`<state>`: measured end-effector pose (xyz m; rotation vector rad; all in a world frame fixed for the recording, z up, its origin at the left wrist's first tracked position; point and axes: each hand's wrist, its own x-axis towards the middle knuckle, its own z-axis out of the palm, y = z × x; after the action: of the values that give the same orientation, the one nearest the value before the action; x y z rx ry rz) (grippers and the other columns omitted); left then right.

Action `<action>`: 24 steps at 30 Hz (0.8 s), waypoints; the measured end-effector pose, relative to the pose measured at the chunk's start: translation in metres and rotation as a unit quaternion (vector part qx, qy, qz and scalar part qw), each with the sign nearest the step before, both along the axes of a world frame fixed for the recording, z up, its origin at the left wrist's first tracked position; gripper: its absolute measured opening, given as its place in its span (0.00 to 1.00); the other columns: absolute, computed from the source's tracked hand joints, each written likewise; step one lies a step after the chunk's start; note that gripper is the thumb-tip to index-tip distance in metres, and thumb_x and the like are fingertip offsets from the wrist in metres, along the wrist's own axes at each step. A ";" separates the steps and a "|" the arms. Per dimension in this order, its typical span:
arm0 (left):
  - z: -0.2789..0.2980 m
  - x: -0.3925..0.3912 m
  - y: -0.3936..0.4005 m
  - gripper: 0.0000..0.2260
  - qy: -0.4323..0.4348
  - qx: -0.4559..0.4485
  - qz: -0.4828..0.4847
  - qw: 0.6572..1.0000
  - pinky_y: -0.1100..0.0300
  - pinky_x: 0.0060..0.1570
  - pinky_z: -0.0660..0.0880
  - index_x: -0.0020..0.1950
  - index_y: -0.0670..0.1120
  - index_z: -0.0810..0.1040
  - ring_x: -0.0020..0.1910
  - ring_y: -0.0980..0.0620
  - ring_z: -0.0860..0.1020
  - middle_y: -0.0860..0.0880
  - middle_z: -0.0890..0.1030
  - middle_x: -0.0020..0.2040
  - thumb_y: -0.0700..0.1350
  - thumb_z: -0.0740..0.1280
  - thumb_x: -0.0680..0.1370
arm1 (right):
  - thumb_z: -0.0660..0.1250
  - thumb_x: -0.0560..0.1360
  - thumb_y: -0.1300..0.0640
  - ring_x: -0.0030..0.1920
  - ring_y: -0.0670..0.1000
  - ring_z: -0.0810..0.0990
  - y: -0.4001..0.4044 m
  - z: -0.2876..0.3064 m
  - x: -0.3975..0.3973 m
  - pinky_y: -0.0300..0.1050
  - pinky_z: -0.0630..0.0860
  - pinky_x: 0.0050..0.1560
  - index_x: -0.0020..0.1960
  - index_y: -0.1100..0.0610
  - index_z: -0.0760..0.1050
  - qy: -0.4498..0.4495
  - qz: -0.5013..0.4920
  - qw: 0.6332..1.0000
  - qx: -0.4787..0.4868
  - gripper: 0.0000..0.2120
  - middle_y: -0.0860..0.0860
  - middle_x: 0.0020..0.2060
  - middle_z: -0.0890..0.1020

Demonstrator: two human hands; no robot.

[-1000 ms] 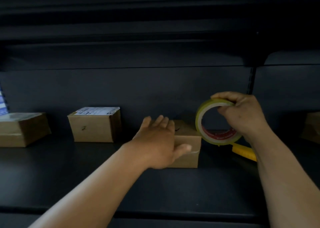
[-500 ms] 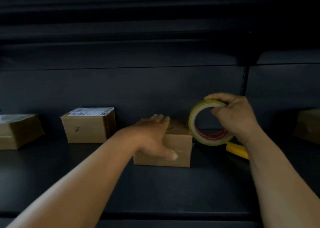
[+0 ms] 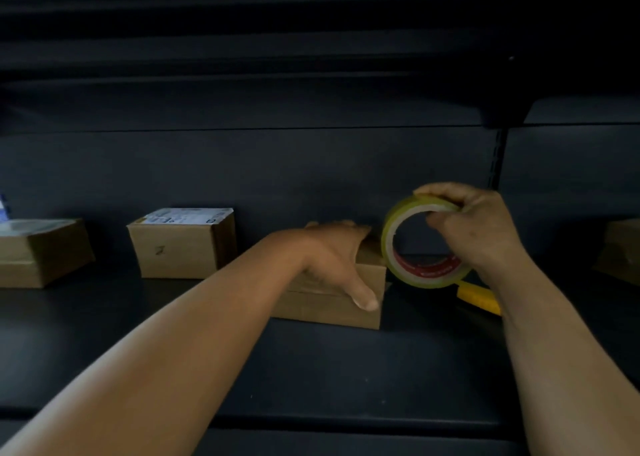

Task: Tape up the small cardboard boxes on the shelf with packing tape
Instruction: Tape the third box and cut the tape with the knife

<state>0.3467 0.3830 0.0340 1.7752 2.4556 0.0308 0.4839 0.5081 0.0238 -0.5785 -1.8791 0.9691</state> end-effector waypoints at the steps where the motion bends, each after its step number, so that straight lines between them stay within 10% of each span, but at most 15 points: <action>1: 0.000 -0.002 -0.002 0.51 -0.005 0.017 0.004 1.000 0.52 0.73 0.54 0.78 0.55 0.47 0.76 0.49 0.55 0.52 0.53 0.78 0.64 0.73 0.65 | 0.67 0.72 0.67 0.43 0.37 0.76 -0.001 -0.001 0.000 0.28 0.71 0.40 0.50 0.46 0.79 0.012 0.006 1.000 -0.009 0.17 0.41 0.45 0.79; 7: 0.011 -0.014 -0.022 0.52 -0.147 0.199 0.020 0.969 0.46 0.74 0.54 0.77 0.62 0.43 0.76 0.50 0.48 0.54 0.50 0.77 0.64 0.75 0.64 | 0.74 0.70 0.58 0.49 0.42 0.80 -0.011 0.002 -0.006 0.38 0.76 0.50 0.54 0.44 0.75 0.162 0.108 0.973 -0.123 0.17 0.44 0.49 0.82; 14: -0.002 -0.011 -0.023 0.52 -0.378 0.339 -0.020 0.861 0.55 0.67 0.69 0.75 0.58 0.52 0.68 0.56 0.67 0.53 0.65 0.70 0.54 0.80 0.58 | 0.72 0.61 0.45 0.51 0.45 0.83 -0.040 0.001 -0.027 0.40 0.78 0.51 0.60 0.55 0.76 0.163 0.218 0.948 -0.168 0.30 0.49 0.51 0.84; 24: -0.005 -0.025 -0.035 0.51 -0.354 0.338 -0.016 0.872 0.59 0.62 0.71 0.73 0.59 0.57 0.66 0.57 0.68 0.54 0.66 0.70 0.60 0.78 0.55 | 0.65 0.77 0.55 0.49 0.47 0.83 -0.039 0.007 -0.033 0.42 0.78 0.52 0.58 0.58 0.75 0.199 0.187 0.943 -0.190 0.12 0.51 0.47 0.84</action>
<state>0.3215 0.3479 0.0294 1.5567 1.9459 1.4133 0.4509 0.4694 0.0313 -0.2152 -1.4674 1.5904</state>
